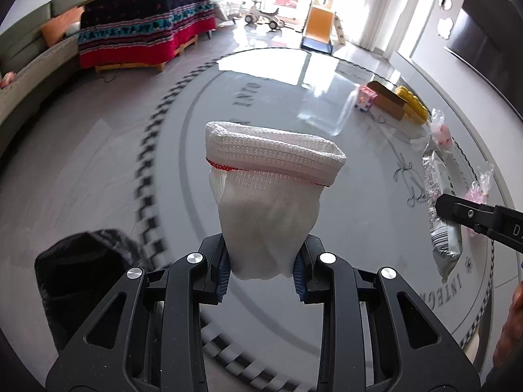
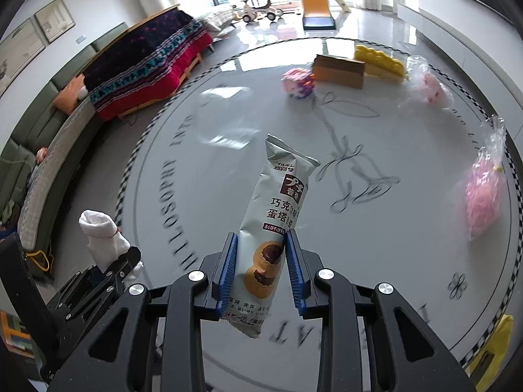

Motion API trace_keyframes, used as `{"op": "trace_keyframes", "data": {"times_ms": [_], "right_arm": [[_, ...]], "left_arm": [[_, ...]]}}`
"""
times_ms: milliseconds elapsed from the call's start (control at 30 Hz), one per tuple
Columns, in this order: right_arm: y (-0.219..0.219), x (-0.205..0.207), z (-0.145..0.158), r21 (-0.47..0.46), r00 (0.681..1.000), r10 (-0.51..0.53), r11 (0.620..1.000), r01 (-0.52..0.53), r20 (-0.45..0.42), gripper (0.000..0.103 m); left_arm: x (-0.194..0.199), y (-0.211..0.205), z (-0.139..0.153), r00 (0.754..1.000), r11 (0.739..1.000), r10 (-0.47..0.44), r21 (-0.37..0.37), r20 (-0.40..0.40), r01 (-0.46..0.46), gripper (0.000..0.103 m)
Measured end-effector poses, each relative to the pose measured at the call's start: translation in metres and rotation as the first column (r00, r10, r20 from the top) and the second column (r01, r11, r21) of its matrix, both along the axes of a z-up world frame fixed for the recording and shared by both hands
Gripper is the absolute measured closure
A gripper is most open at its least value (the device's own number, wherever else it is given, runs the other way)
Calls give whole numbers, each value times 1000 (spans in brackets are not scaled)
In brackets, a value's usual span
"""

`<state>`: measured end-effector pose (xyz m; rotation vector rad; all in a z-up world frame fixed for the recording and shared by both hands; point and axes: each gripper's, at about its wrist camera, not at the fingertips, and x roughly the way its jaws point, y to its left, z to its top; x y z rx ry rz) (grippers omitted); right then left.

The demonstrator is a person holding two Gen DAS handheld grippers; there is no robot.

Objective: Collect trash
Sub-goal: 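Carry the towel and packet to the black bin and open both grippers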

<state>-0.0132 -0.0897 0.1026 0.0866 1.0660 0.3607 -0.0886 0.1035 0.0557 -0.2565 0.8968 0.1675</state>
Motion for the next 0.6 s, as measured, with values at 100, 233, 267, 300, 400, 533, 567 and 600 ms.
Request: {"op": "trace_keyframes", "data": {"times_ms": [100, 233, 267, 300, 400, 533, 567, 600], "right_arm": [[18, -22, 0, 3, 999, 37, 999, -37, 6, 71], [43, -51, 0, 13, 995, 95, 995, -95, 15, 71], [52, -60, -1, 16, 993, 118, 993, -118, 18, 71], [57, -66, -1, 18, 991, 133, 991, -133, 19, 71], [84, -92, -5, 23, 980, 197, 980, -197, 16, 71], [123, -126, -15, 31, 956, 293, 956, -293, 3, 71], [136, -137, -18, 33, 946, 324, 945, -324, 0, 71], [144, -144, -20, 36, 938, 348, 937, -347, -3, 71]], "left_arm": [[-27, 18, -4, 999, 999, 34, 1, 0, -34, 73], [-66, 43, -13, 995, 995, 97, -8, -2, -97, 72], [-74, 49, -15, 994, 994, 110, -10, -3, -110, 72], [-83, 55, -17, 992, 992, 125, -12, -5, -125, 72], [-111, 77, -24, 985, 985, 170, -13, -11, -171, 72], [-154, 108, -36, 969, 970, 244, -15, -27, -244, 71], [-166, 116, -40, 963, 964, 266, -14, -33, -267, 71], [-178, 124, -44, 956, 956, 292, -9, -40, -293, 71]]}}
